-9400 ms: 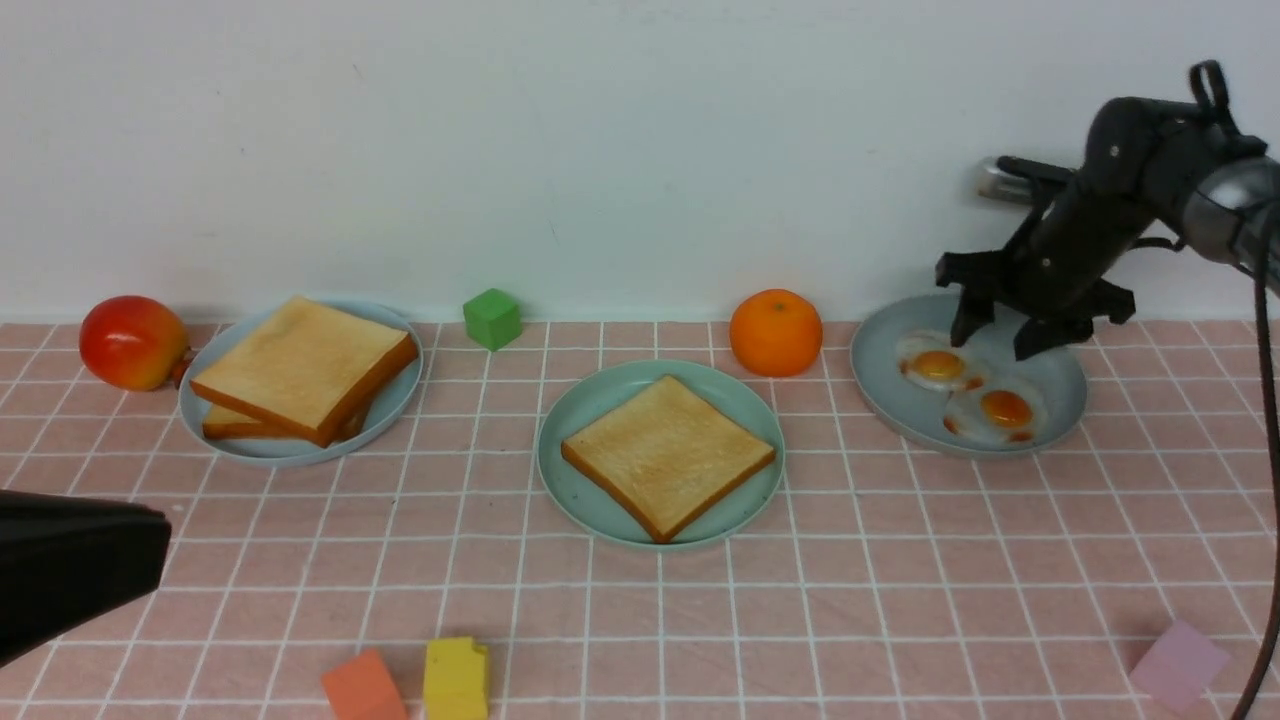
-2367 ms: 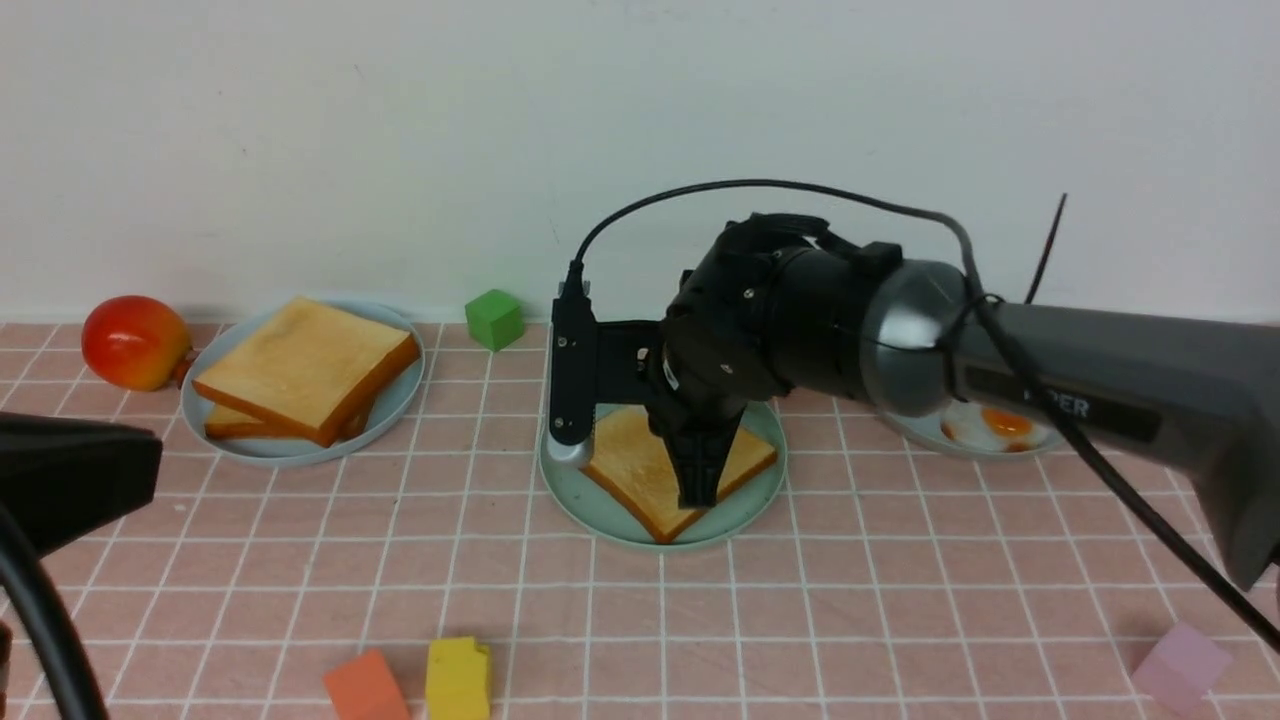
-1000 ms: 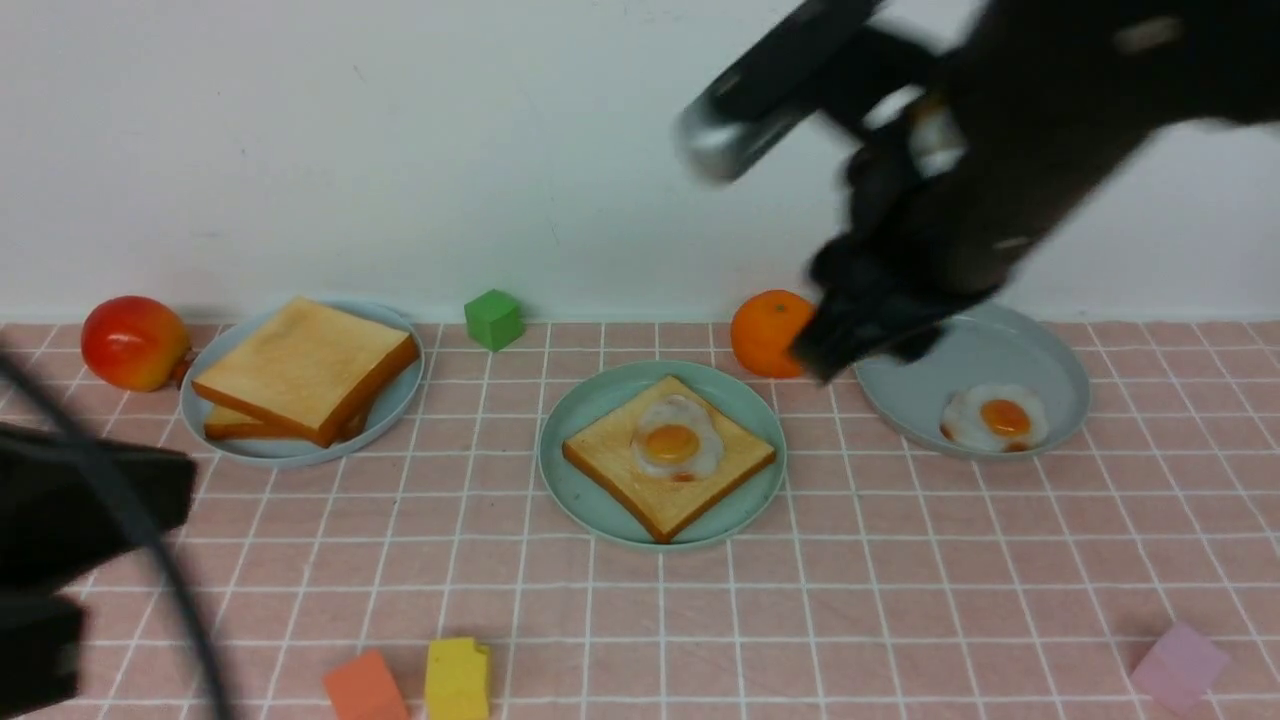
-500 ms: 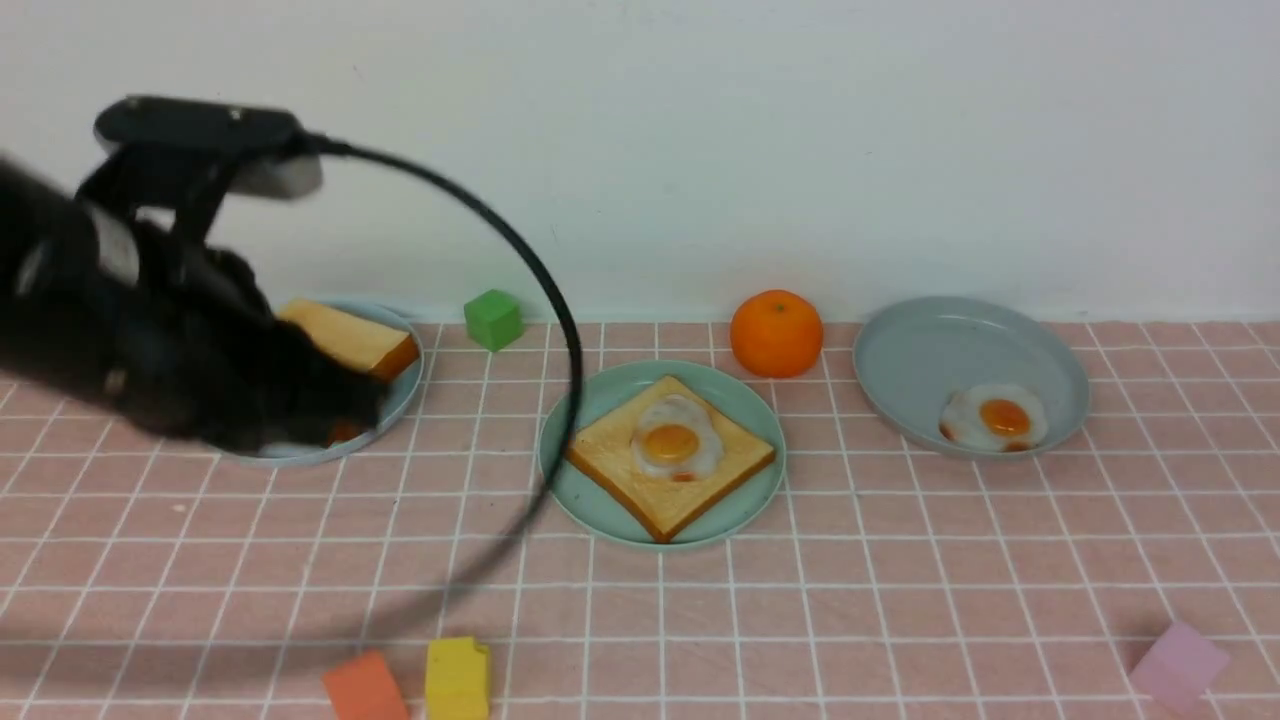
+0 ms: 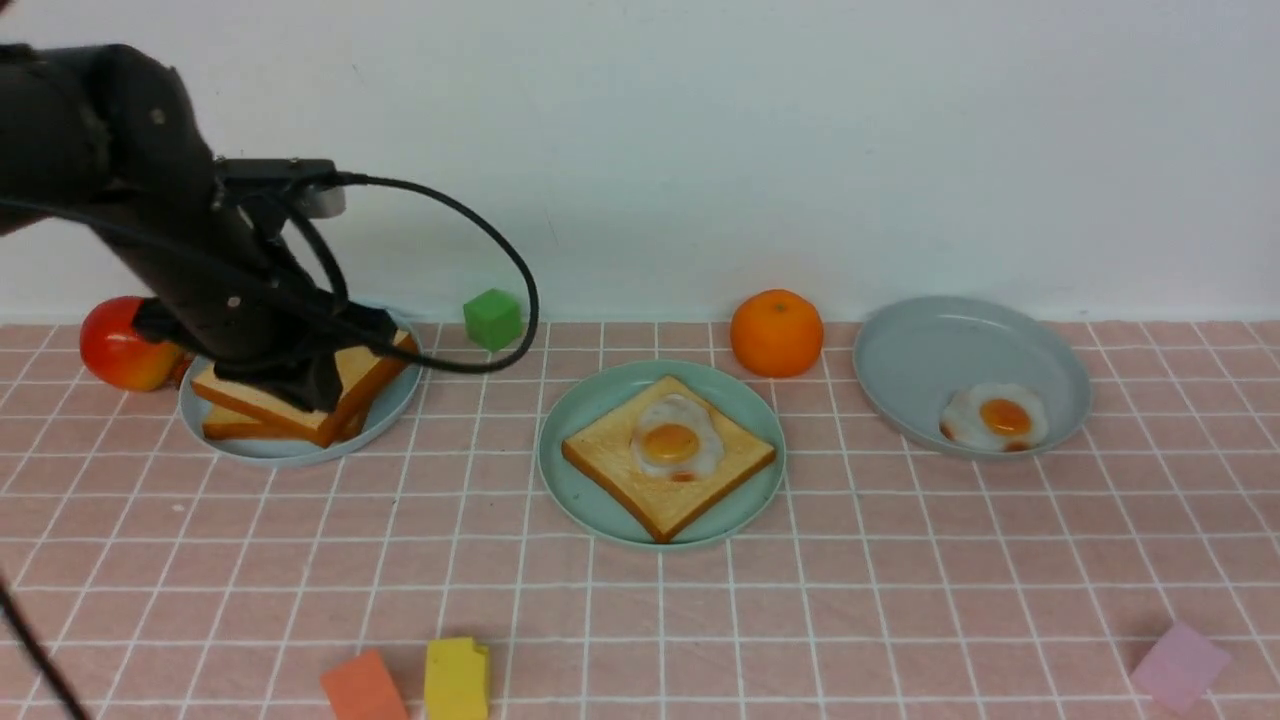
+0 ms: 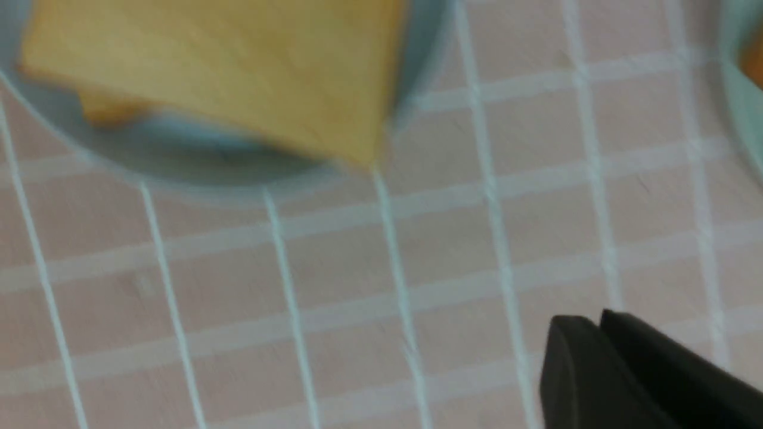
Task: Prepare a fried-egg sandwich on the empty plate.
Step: Use the left arm to grab a slice of bread
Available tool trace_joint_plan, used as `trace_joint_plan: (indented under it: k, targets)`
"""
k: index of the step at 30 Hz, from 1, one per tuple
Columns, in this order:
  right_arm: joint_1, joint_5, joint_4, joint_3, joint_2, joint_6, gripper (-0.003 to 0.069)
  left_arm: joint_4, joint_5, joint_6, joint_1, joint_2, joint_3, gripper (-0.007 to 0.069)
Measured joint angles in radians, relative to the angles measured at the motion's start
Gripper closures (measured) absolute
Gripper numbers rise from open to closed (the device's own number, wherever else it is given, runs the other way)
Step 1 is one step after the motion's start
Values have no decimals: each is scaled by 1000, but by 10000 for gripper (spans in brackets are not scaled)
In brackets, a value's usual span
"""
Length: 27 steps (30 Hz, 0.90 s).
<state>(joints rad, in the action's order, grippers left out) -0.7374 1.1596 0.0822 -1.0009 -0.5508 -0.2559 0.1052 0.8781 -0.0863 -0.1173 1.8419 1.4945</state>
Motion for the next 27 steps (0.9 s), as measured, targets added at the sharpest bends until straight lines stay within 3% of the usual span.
trace_joint_plan:
  k: [4, 9, 18, 27]
  targets:
    - [0, 0, -9, 0, 0, 0, 655, -40, -108, -10, 1, 101, 70, 368]
    - [0, -12, -17, 0, 0, -1, 655, -89, -231, -12, 1, 190, 94, 269]
    - [0, -44, -28, 0, 0, -27, 655, -204, -340, -13, 1, 257, 96, 255]
    - [0, -69, -46, 0, 0, -30, 654, -206, -354, -13, 1, 275, 102, 253]
